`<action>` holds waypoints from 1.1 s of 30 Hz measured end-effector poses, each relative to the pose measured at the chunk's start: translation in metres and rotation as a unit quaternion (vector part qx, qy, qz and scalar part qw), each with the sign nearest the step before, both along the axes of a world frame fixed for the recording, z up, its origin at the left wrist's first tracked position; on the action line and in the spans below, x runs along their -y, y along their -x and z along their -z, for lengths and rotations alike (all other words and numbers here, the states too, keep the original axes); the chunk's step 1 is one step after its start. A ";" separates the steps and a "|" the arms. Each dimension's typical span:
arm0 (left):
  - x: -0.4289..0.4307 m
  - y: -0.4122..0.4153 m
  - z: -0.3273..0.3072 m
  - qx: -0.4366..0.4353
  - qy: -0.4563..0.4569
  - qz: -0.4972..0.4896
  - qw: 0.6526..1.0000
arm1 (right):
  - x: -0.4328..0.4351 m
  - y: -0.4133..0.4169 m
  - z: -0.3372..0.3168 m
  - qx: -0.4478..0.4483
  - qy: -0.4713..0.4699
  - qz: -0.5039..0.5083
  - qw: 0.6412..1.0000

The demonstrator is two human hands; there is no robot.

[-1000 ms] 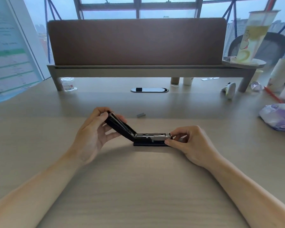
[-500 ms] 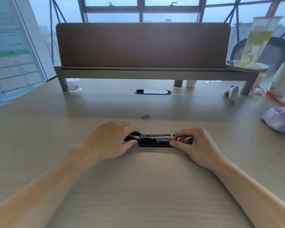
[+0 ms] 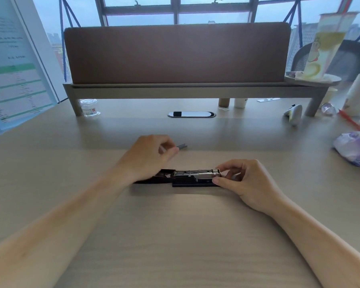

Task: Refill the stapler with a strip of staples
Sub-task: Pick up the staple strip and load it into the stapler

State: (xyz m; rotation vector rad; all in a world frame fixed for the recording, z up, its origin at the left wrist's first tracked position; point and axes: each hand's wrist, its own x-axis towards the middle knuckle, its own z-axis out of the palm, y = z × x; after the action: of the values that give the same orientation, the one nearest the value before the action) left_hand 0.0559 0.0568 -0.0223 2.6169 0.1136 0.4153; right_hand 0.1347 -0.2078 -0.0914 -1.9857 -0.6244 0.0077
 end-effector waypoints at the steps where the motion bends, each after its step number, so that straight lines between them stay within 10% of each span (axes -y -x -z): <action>1: 0.002 -0.013 -0.003 0.002 0.001 -0.018 1.000 | 0.000 0.000 -0.001 -0.008 -0.004 0.001 1.000; 12: 0.015 -0.091 0.022 -0.029 -0.089 -0.074 0.993 | 0.000 0.005 -0.005 -0.036 -0.039 0.026 0.998; 18: 0.041 -0.030 0.003 0.104 0.009 0.020 0.994 | -0.003 0.004 -0.010 -0.046 -0.114 0.036 0.992; 33: 0.061 0.015 0.027 0.286 -0.147 0.171 0.931 | -0.013 0.016 -0.026 -0.045 -0.139 -0.041 0.988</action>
State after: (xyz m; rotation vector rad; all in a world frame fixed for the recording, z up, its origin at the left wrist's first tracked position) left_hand 0.0413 -0.0038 -0.0498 2.5984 -0.6328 1.1072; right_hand 0.1185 -0.1945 -0.0651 -1.6801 -0.6130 0.0575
